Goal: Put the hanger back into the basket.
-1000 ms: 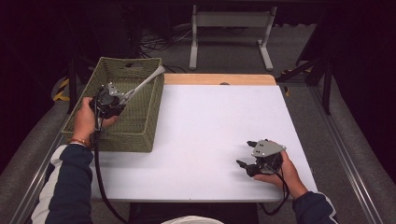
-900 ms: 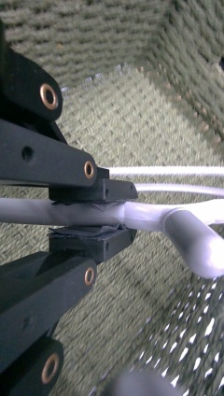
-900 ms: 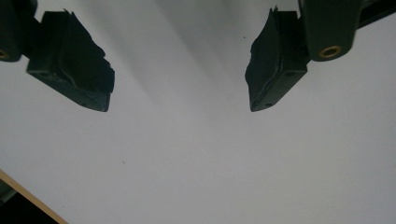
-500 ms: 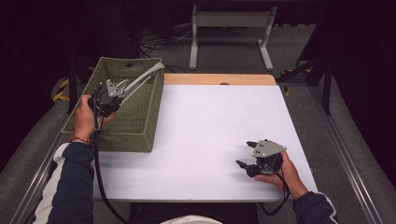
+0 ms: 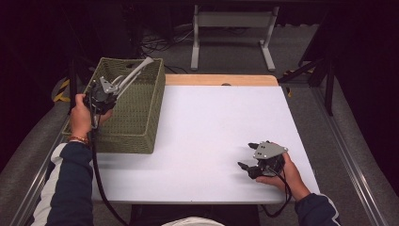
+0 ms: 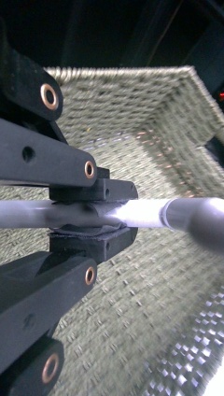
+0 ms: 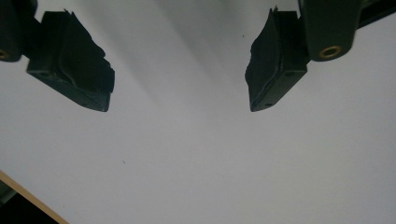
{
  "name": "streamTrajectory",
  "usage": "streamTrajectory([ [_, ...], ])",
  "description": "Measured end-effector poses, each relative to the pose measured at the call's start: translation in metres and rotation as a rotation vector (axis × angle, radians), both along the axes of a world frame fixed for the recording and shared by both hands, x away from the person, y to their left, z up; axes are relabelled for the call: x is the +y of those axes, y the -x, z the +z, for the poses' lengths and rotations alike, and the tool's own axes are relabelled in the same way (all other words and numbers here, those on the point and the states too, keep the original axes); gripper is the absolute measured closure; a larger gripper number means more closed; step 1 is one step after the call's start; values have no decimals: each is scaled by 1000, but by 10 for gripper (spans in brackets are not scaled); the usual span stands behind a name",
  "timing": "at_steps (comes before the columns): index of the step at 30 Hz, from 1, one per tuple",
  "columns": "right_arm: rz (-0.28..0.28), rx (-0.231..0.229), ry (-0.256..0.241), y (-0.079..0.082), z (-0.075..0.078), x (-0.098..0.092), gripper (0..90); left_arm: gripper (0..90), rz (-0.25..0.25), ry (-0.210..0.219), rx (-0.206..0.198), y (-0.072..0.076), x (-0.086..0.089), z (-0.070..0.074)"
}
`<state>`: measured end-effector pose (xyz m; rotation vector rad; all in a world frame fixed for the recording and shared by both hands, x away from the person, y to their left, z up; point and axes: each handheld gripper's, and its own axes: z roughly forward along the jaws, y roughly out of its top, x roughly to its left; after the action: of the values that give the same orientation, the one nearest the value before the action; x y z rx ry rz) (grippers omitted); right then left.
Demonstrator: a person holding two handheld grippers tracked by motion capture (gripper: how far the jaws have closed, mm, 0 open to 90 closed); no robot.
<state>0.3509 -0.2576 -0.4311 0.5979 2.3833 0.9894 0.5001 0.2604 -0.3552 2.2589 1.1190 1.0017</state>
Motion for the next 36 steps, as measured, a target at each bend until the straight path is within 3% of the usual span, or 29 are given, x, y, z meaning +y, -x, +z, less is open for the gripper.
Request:
streamTrajectory([
  [2, -1, 6, 3, -1, -1, 0, 230, 774, 16, 19, 17, -3, 0, -4],
  [3, 1, 6, 5, -1, -2, 0, 230, 689, 56, 31, 15, -5, -1, -5],
  [4, 1, 6, 5, -1, -2, 0, 230, 596, 56, 31, 15, -5, -1, -5],
  [6, 1, 6, 4, -1, -2, -1, 230, 555, 11, 67, 10, -1, -1, -1],
  [10, -6, 2, -3, -2, -1, -2, 230, 312, -84, 161, -26, 14, -3, 9],
  [12, -16, -9, -6, -2, 0, -2, 230, 181, -106, 196, -84, 25, -6, 14],
  [14, -24, -14, -19, -1, 1, -3, 230, 127, -169, 262, -127, 38, -7, 17],
  [19, -55, -39, -61, -3, 4, -6, 227, 66, -311, 346, -231, 76, -20, 22],
  [24, -86, -80, -113, -1, 7, -10, 217, 58, -414, 363, -314, 114, -36, 22],
  [25, -90, -86, -125, 0, 8, -10, 211, 61, -442, 383, -335, 124, -39, 22],
  [27, -104, -104, -149, 1, 10, -12, 200, 82, -475, 413, -325, 136, -45, 18],
  [31, -123, -138, -192, 6, 13, -12, 167, 78, -552, 417, -320, 160, -60, 1],
  [35, -139, -170, -218, 13, 12, -9, 149, 87, -555, 397, -306, 178, -69, -32],
  [36, -139, -170, -218, 13, 12, -9, 149, 86, -555, 397, -306, 178, -69, -32],
])
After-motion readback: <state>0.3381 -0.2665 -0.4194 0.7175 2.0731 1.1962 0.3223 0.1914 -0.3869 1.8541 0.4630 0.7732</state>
